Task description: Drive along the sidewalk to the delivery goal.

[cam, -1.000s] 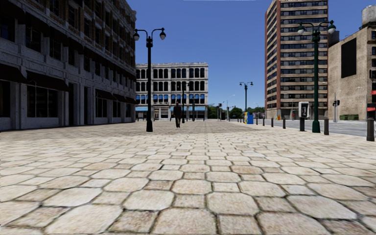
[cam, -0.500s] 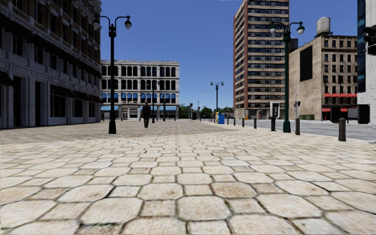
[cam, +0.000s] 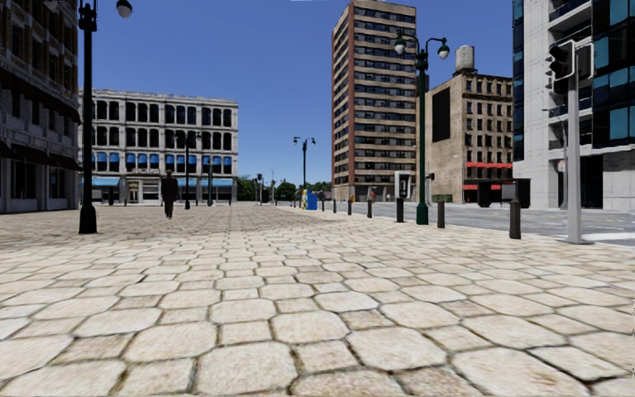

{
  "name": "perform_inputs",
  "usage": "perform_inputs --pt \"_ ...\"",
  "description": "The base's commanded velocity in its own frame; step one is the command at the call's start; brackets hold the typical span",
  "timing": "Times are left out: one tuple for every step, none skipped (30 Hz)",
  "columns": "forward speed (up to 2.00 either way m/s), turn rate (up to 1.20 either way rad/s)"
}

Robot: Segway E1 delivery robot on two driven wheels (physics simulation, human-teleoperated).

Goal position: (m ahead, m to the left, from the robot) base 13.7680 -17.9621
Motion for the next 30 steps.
perform_inputs --pt "1.81 -0.50" --pt "1.81 -0.50" --pt "1.81 -0.50" --pt "1.81 -0.50" --pt "1.81 -0.50" --pt "1.81 -0.50" --pt "1.81 -0.50" --pt "1.81 -0.50" --pt "1.81 -0.50" --pt "1.81 -0.50" --pt "1.81 -0.53" --pt "1.81 -0.56" --pt "1.81 -0.56" --pt "1.81 -0.57" --pt "1.81 -0.57" --pt "1.81 -0.57" --pt "1.81 -0.57" --pt "1.81 -0.57" --pt "1.81 -0.57" --pt "1.81 -0.57" --pt "1.81 -0.57" --pt "1.81 -0.57" --pt "1.81 -0.57" --pt "1.81 -0.57" --pt "1.81 -0.57" --pt "1.81 -0.57" --pt "1.81 -0.57" --pt "1.81 -0.57" --pt "1.81 -0.57" --pt "1.81 -0.57"
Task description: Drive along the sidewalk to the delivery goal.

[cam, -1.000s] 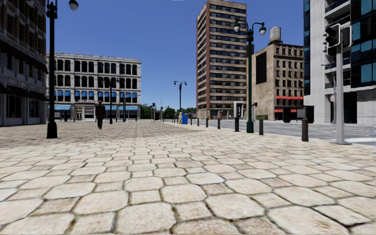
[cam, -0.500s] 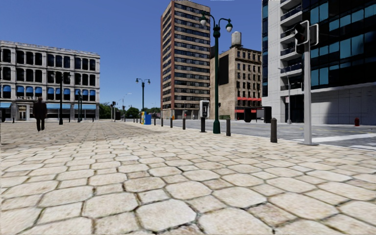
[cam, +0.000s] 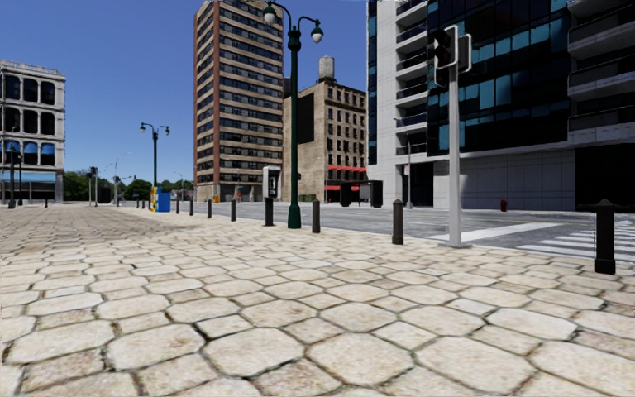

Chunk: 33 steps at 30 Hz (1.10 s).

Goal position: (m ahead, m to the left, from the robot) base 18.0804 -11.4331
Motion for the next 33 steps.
perform_inputs --pt "1.81 -0.57" --pt "1.81 -0.57" --pt "1.81 -0.57" --pt "1.81 -0.57" --pt "1.81 -0.57" --pt "1.81 -0.57" --pt "1.81 -0.57" --pt "1.81 -0.57" --pt "1.81 -0.55" --pt "1.81 -0.55" --pt "1.81 -0.54" --pt "1.81 -0.54" --pt "1.81 -0.54" --pt "1.81 -0.54" --pt "1.81 -0.54" --pt "1.81 -0.54" --pt "1.81 -0.54" --pt "1.81 -0.54" --pt "1.81 -0.54" --pt "1.81 -0.54" --pt "1.81 -0.54" --pt "1.81 -0.54" --pt "1.81 -0.53" --pt "1.81 -0.50" --pt "1.81 -0.50" --pt "1.81 -0.50" --pt "1.81 -0.50" --pt "1.81 -0.50" --pt "1.81 -0.50" --pt "1.81 -0.50" --pt "1.81 -0.50" --pt "1.81 -0.50" --pt "1.81 -0.50"
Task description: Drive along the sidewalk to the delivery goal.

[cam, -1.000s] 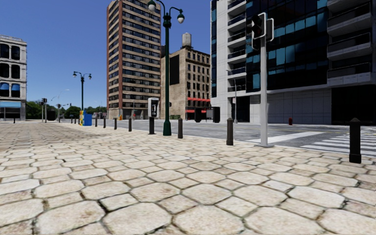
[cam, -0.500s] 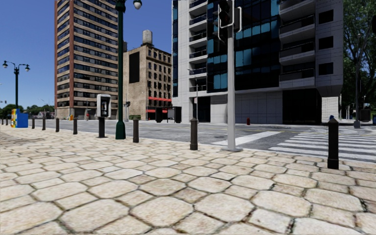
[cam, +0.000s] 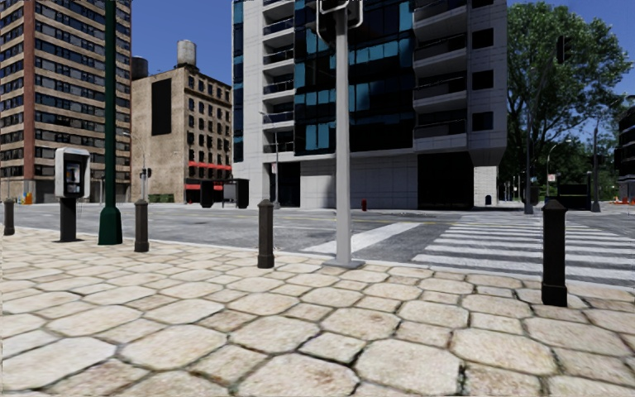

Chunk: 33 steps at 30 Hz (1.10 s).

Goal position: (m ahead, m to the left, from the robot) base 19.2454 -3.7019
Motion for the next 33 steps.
perform_inputs --pt "1.81 -0.50" --pt "1.81 -0.50" --pt "1.81 -0.50" --pt "1.81 -0.50" --pt "1.81 -0.50" --pt "1.81 -0.50" --pt "1.81 -0.50" --pt "1.81 -0.50" --pt "1.81 -0.50" --pt "1.81 -0.50" --pt "1.81 -0.50" --pt "1.81 -0.50" --pt "1.81 -0.50" --pt "1.81 -0.50" --pt "1.81 -0.50" --pt "1.81 -0.50" --pt "1.81 -0.50" --pt "1.81 -0.50" --pt "1.81 -0.50" --pt "1.81 -0.50" --pt "1.81 -0.50" --pt "1.81 -0.50" --pt "1.81 -0.50" --pt "1.81 -0.50" --pt "1.81 -0.50" --pt "1.81 -0.50" --pt "1.81 -0.50" --pt "1.81 -0.50" --pt "1.81 -0.50" --pt "1.81 -0.50" --pt "1.81 -0.50" --pt "1.81 -0.50" --pt "1.81 -0.50"
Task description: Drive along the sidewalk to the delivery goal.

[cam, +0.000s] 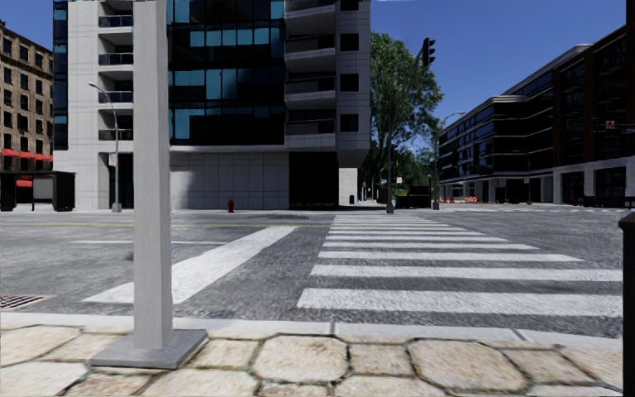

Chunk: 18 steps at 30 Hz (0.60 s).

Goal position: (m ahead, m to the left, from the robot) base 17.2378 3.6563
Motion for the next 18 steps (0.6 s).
perform_inputs --pt "1.81 -0.50" --pt "1.81 -0.50" --pt "1.81 -0.50" --pt "1.81 -0.49" --pt "1.81 -0.42" --pt "1.81 0.00" --pt "1.81 0.00" --pt "1.81 0.00" --pt "1.86 0.00" --pt "2.00 0.00" --pt "2.00 0.00" --pt "2.00 0.00" --pt "2.00 0.00" --pt "2.00 0.00" --pt "2.00 0.00" --pt "2.00 0.00" --pt "2.00 0.00" --pt "2.00 0.00"
